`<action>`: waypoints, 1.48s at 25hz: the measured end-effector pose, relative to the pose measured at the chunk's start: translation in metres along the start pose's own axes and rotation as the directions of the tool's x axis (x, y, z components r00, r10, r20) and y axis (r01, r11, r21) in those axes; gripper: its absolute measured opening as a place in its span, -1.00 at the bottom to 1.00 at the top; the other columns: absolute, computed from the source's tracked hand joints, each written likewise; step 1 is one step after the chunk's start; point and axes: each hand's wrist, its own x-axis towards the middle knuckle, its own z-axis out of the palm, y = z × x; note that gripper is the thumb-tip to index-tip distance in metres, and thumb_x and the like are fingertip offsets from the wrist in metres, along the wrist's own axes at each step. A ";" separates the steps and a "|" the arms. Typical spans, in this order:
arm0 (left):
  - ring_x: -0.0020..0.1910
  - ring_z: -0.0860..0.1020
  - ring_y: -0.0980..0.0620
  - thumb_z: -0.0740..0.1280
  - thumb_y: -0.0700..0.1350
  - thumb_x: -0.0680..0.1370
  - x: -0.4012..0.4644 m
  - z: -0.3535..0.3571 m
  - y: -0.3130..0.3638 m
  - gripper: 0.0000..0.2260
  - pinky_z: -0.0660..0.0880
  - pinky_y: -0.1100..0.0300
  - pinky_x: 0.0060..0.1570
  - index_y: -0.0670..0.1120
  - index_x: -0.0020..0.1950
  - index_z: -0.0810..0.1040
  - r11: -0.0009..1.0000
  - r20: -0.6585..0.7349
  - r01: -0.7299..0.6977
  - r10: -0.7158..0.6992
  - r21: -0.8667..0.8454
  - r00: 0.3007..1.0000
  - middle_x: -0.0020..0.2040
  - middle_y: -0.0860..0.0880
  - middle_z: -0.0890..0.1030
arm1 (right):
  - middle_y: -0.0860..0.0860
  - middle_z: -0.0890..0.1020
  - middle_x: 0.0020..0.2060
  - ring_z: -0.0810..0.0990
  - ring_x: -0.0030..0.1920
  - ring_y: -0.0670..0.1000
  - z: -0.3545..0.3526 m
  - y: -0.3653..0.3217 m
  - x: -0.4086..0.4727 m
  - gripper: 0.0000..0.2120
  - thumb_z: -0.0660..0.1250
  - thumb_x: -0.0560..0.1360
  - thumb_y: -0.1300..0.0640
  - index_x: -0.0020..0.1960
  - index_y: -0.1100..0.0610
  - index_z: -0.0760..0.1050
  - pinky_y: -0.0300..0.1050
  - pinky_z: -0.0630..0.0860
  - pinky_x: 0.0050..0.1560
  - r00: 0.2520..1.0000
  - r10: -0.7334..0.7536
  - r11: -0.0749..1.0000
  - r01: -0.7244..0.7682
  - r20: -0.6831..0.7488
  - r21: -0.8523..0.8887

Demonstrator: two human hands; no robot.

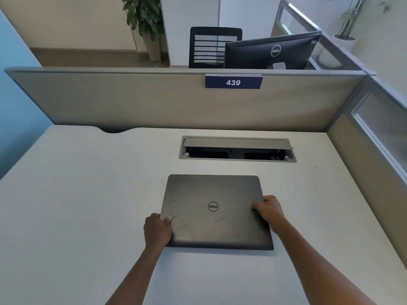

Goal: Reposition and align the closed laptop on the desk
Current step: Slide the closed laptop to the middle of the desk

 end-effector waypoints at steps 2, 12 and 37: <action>-0.09 0.60 -0.32 0.32 -0.11 0.57 0.000 0.001 0.001 -0.72 0.52 -0.05 -0.08 -0.37 -0.10 0.56 1.000 -0.015 0.004 -0.004 0.004 1.000 -0.11 -0.31 0.64 | 0.14 0.71 -0.19 0.70 -0.23 0.14 -0.002 0.000 0.003 -0.92 0.42 0.38 0.22 -0.15 0.23 0.61 0.00 0.66 -0.21 1.000 -0.004 0.999 0.005 0.024 -0.047; -0.09 0.59 -0.32 0.35 -0.08 0.55 0.009 -0.003 0.000 -0.73 0.36 0.09 -0.24 -0.25 -0.22 0.46 1.000 -0.013 -0.012 0.013 0.018 1.000 -0.12 -0.32 0.64 | 0.17 0.69 -0.12 0.67 -0.12 0.17 -0.005 -0.002 0.012 -0.77 0.46 0.44 0.13 -0.04 0.30 0.61 0.04 0.63 -0.08 0.997 -0.018 0.973 0.034 0.072 -0.228; 0.04 0.60 -0.20 0.43 -0.04 0.49 -0.005 -0.003 -0.010 -0.68 0.45 0.08 -0.06 -0.21 0.14 0.58 0.990 -0.060 0.021 -0.029 -0.140 0.998 0.06 -0.18 0.66 | 0.25 0.46 0.24 0.43 0.26 0.29 0.022 0.027 -0.046 -0.59 0.33 0.55 0.10 0.32 0.28 0.39 0.13 0.41 0.30 0.976 -0.174 0.919 0.113 -0.129 -0.378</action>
